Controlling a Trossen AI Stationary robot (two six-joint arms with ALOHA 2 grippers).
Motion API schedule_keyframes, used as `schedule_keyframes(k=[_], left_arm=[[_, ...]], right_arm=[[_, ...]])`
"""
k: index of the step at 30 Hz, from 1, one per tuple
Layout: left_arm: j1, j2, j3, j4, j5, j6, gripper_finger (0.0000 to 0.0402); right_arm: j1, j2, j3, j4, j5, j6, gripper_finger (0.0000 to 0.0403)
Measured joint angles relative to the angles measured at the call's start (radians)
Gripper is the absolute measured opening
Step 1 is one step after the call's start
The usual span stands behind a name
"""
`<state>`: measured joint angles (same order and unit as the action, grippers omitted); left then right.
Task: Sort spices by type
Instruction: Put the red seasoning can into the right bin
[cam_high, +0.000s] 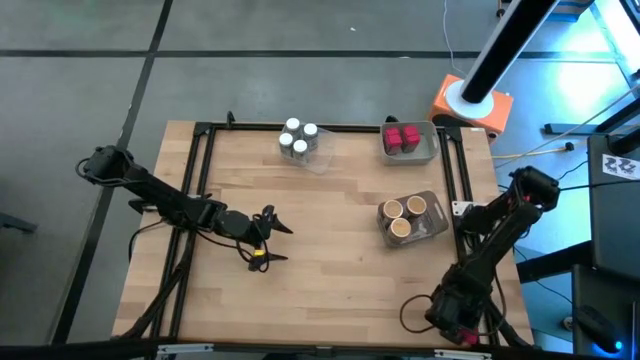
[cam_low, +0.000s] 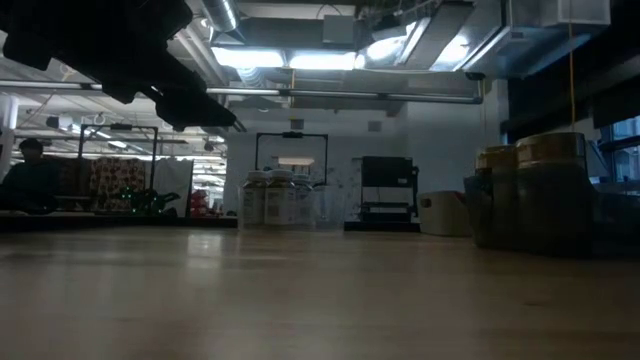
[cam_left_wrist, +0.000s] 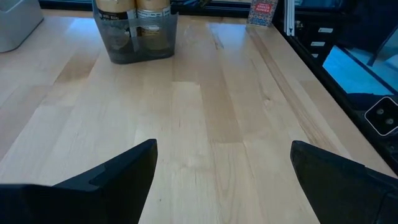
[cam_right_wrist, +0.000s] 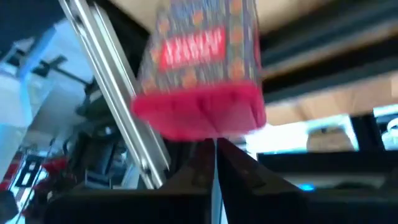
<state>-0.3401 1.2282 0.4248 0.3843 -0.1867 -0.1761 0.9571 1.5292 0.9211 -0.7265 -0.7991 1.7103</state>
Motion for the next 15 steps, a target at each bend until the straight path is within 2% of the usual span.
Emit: schedule_keyframes(k=[4,8,15], left_arm=[[0.000,0.000,0.000,0.000,0.000,-0.002,0.0351],[0.000,0.000,0.000,0.000,0.000,-0.003,0.0351],[0.000,0.000,0.000,0.000,0.000,-0.001,0.0351]], right_arm=[[-0.002,0.024,0.003,-0.001,0.042,-0.065,0.0023],[-0.024,0.038,0.004,-0.005,0.021,-0.123,0.0023],[-0.103,0.036,0.004,-0.008,0.071,-0.227,0.0023]])
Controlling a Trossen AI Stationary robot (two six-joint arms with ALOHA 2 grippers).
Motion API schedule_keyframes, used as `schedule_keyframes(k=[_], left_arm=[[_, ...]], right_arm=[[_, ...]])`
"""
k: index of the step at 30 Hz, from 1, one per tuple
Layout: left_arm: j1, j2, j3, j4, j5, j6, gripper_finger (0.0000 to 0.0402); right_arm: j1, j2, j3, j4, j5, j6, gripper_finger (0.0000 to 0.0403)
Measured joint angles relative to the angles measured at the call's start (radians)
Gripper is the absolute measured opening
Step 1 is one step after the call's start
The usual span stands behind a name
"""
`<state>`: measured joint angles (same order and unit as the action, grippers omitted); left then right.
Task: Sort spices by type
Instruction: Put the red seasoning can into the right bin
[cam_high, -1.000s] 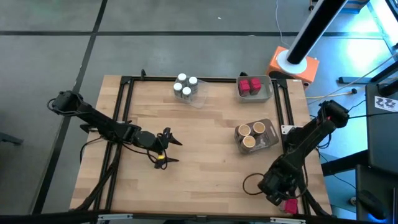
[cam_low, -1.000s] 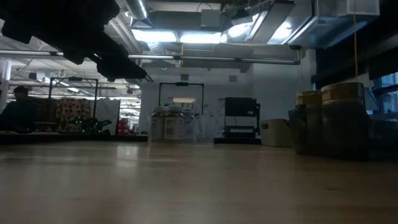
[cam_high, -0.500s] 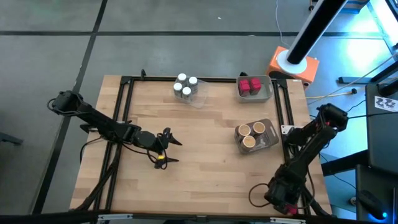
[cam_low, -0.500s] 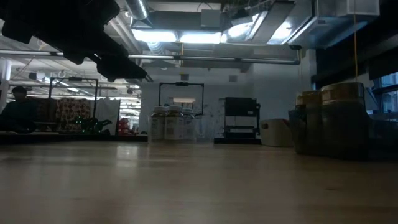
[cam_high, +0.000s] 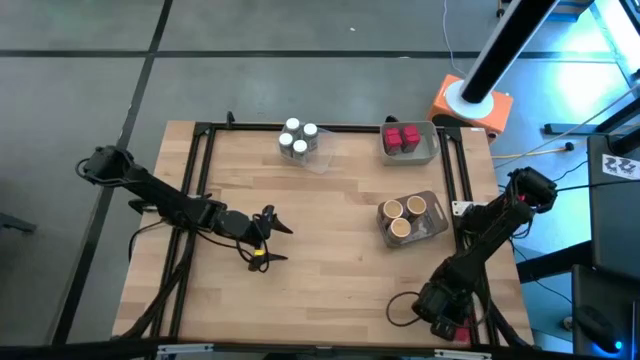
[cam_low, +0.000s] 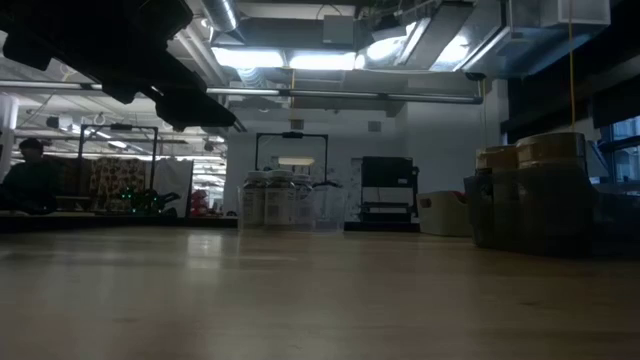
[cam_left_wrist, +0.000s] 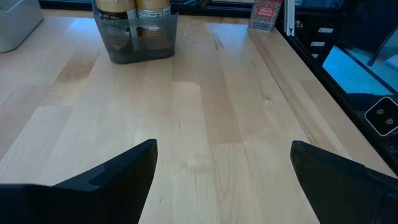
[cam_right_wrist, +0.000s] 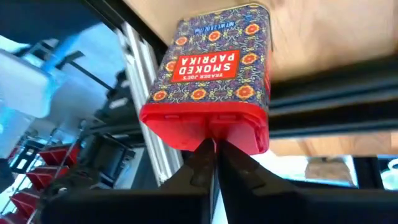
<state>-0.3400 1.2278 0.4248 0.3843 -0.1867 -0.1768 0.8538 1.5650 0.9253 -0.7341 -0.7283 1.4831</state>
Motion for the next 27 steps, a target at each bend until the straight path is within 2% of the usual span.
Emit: schedule_keyframes(k=[13,27], left_arm=[[0.000,0.000,0.000,0.000,0.000,0.001,0.0351],[0.000,0.000,0.000,-0.001,0.000,0.006,0.0351]], right_arm=[[-0.190,0.000,0.000,0.006,0.087,-0.256,0.0023],[-0.414,0.003,-0.001,0.017,0.085,-0.521,0.0023]])
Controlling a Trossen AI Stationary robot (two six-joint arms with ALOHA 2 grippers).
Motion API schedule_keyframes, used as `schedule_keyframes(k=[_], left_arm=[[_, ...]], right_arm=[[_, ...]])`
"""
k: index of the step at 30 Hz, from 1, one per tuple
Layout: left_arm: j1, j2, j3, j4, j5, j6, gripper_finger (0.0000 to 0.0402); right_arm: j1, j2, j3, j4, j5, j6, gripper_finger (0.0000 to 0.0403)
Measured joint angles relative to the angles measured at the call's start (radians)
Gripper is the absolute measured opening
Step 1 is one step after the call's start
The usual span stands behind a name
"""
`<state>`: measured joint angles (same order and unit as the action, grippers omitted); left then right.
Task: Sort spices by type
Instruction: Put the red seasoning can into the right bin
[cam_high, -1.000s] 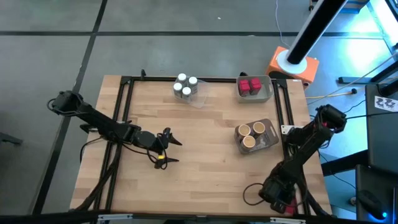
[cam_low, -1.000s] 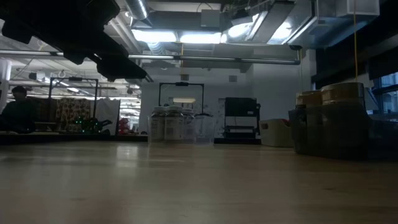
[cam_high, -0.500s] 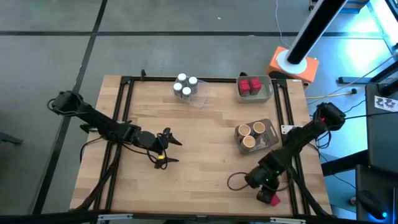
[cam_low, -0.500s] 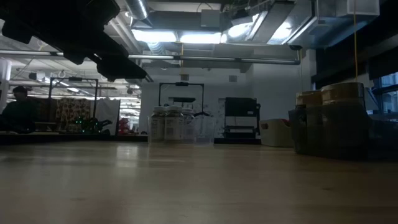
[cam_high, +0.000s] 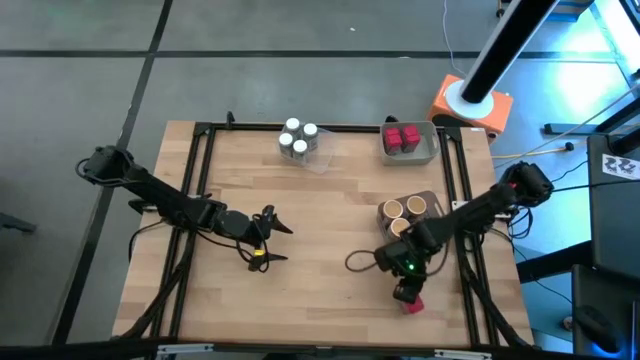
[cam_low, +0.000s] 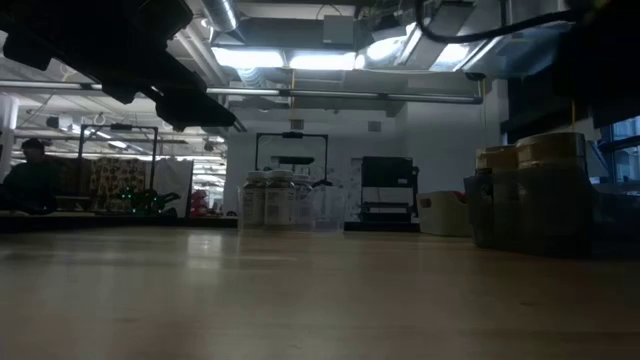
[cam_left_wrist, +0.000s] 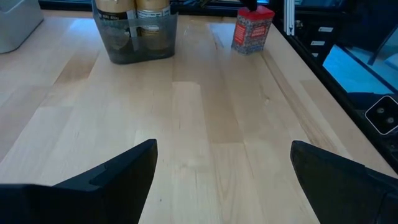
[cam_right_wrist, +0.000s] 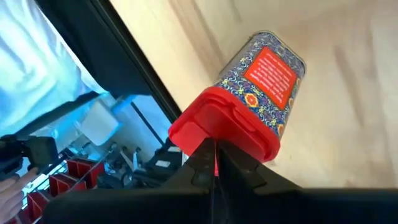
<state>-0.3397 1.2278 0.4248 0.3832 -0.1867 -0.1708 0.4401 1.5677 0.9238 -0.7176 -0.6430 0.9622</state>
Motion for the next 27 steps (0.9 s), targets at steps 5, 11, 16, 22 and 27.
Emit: schedule_keyframes(k=[5,11,16,22,27], left_arm=[[0.000,0.000,0.000,0.000,0.000,0.000,0.0351],[0.000,0.000,0.000,-0.003,0.000,0.002,0.0351],[0.000,0.000,0.000,-0.007,0.000,0.009,0.0351],[0.000,0.000,0.000,-0.007,0.000,0.013,0.0351],[0.000,0.000,0.000,-0.006,0.000,0.002,0.0351]], right_arm=[[-0.064,0.002,-0.001,0.019,-0.023,-0.059,0.0023],[-0.095,-0.051,-0.002,0.022,-0.084,-0.020,0.0024],[-0.050,-0.150,0.081,-0.039,-0.003,0.070,0.0024],[0.106,-0.247,0.192,-0.158,0.380,0.107,0.0024],[0.261,-0.273,0.206,-0.240,0.689,0.191,0.0024]])
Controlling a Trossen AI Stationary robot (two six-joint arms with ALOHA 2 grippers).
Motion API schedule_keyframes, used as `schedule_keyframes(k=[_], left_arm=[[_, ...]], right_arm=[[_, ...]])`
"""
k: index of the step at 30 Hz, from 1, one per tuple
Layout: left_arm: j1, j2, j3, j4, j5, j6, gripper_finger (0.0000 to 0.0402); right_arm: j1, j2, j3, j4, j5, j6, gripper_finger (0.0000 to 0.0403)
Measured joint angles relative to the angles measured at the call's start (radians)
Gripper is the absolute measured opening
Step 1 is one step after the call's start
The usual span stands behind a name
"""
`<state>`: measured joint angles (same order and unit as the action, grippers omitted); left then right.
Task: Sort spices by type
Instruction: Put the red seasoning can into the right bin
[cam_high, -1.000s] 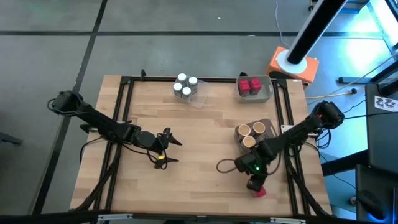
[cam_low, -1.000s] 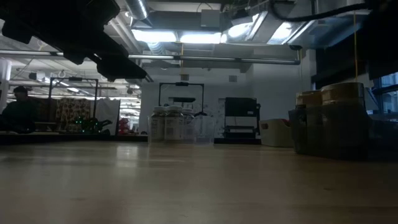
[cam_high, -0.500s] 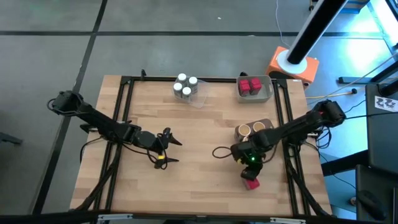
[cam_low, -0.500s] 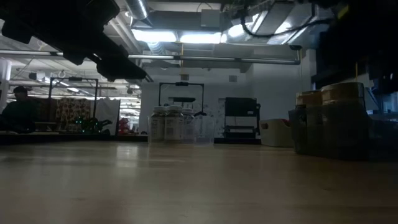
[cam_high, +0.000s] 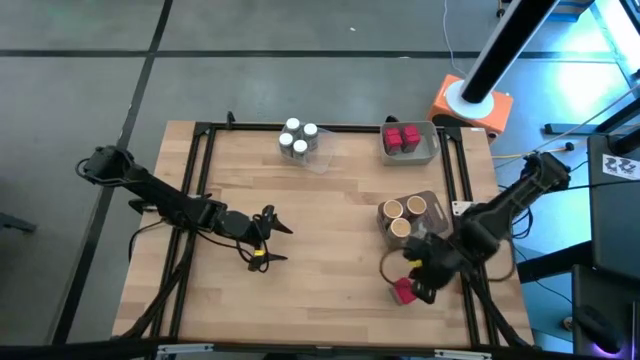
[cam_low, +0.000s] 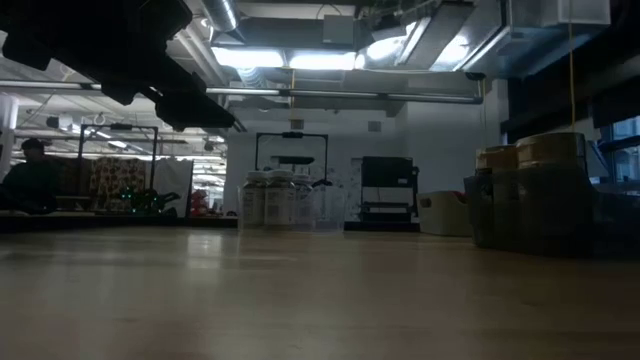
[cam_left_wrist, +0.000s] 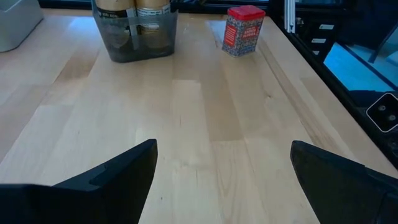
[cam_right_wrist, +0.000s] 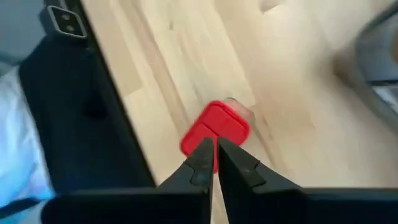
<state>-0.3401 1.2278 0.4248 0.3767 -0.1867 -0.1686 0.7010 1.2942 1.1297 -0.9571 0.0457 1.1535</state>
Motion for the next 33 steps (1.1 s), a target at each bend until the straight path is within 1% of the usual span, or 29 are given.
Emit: schedule_keyframes(k=[2,4,8,10,12,14,16,19,22,24,27,29,33], left_arm=[[0.000,0.000,0.000,0.000,0.000,0.000,0.0351],[0.000,0.000,0.000,0.001,0.000,0.000,0.0351],[0.000,0.000,0.000,0.002,0.000,0.009,0.0351],[0.000,0.000,0.000,0.005,0.000,0.012,0.0351],[0.000,0.000,0.000,0.008,0.000,0.012,0.0351],[0.000,0.000,0.000,0.008,0.000,0.012,0.0351],[0.000,0.000,0.000,0.008,0.000,0.011,0.0351],[0.000,0.000,0.000,0.008,0.000,0.012,0.0351],[0.000,0.000,0.000,0.008,0.000,0.012,0.0351],[0.000,0.000,0.000,0.009,0.000,0.012,0.0351],[0.000,0.000,0.000,0.008,0.000,0.011,0.0351],[0.000,0.000,0.000,0.009,0.000,0.011,0.0351],[0.000,0.000,0.000,0.009,0.000,0.011,0.0351]], right_arm=[[0.040,0.001,0.000,-0.012,0.059,0.040,0.0024],[0.065,0.013,0.000,0.018,0.119,0.054,0.0024],[0.061,0.026,0.001,0.085,0.221,0.031,0.0024],[0.038,0.030,0.001,0.085,0.230,0.032,0.0026],[0.022,0.034,0.001,0.082,0.193,0.046,0.0039],[0.015,0.035,0.001,0.061,0.157,0.078,0.0067],[0.011,0.035,0.001,0.034,0.141,0.129,0.0108],[0.012,0.048,0.002,0.006,0.120,0.201,0.0184],[0.012,0.063,0.002,0.004,0.106,0.232,0.0267],[0.011,0.079,0.002,0.004,0.070,0.233,0.0317],[0.012,0.106,0.002,0.009,0.035,0.242,0.0380],[0.012,0.125,0.002,0.014,0.005,0.257,0.0393],[0.011,0.163,0.002,0.013,-0.084,0.259,0.0370]])
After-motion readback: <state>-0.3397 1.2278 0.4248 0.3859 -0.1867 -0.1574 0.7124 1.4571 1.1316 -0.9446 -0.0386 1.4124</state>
